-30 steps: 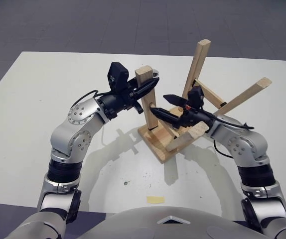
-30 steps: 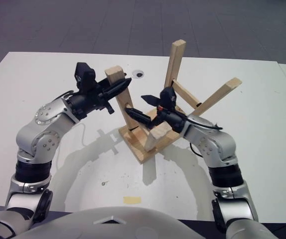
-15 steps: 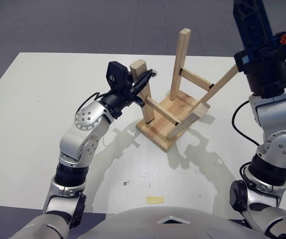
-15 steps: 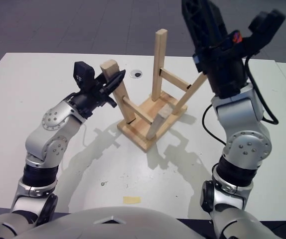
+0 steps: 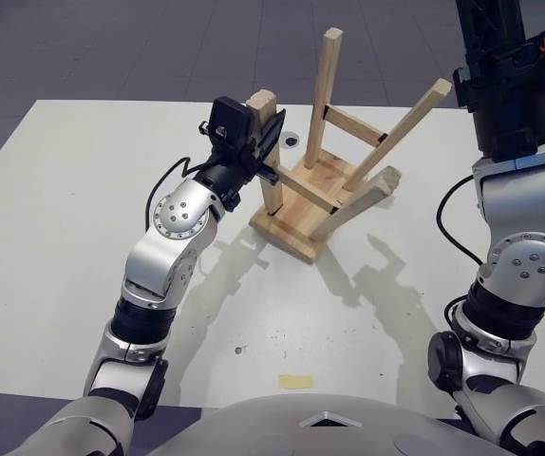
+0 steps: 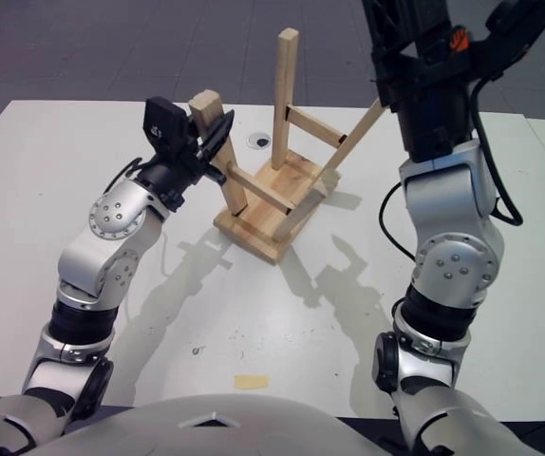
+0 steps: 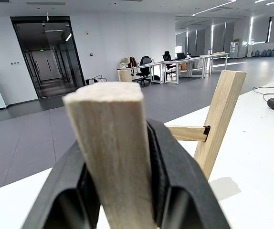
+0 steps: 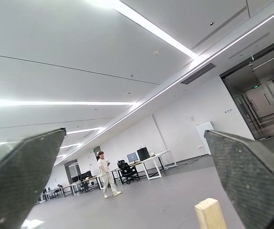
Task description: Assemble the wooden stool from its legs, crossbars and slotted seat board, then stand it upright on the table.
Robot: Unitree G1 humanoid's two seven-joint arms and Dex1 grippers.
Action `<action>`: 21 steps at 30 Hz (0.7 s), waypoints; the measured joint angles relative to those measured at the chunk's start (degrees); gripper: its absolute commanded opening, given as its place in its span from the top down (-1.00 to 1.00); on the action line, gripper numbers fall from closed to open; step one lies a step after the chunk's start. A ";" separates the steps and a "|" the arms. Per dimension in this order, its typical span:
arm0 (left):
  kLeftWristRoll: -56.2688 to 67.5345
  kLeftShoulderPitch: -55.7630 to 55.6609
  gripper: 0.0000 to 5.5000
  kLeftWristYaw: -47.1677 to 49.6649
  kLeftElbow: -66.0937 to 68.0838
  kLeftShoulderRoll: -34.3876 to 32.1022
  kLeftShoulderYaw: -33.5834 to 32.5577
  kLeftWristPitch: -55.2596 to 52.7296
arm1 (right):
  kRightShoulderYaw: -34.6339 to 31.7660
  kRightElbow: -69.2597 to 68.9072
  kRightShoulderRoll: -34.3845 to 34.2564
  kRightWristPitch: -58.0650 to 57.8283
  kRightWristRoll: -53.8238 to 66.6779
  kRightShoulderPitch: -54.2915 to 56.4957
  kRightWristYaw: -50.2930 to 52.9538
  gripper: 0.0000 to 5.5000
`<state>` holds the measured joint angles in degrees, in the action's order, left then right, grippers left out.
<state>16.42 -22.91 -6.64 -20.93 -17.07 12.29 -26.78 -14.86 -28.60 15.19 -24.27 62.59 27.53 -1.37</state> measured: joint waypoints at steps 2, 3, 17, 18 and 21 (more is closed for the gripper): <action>-1.19 0.67 0.22 -0.19 0.85 -1.18 -0.45 -2.57 | -0.01 0.01 -0.23 0.17 -0.46 0.00 0.00 -0.96; -1.18 0.92 0.16 -0.50 1.24 -1.19 -0.57 -3.38 | 0.02 0.04 -0.41 0.24 -0.62 0.00 0.00 -0.96; 4.79 -6.65 -0.67 -5.89 0.63 2.99 -10.22 -6.07 | 1.05 0.38 -1.99 0.58 -2.70 -1.17 -0.91 -0.96; 5.72 -8.55 -0.73 -6.44 0.17 2.97 -10.83 -6.08 | 1.10 0.49 -2.01 0.59 -2.76 -1.16 -1.04 -0.96; 5.57 -17.64 -0.92 -7.69 2.74 2.30 -12.47 -4.46 | 1.18 0.79 -2.15 0.69 -2.89 -1.10 -1.23 -0.96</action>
<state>22.00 -40.55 -14.33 -18.19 -14.77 -0.17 -31.24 -13.69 -27.81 13.04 -23.58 59.70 26.43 -2.60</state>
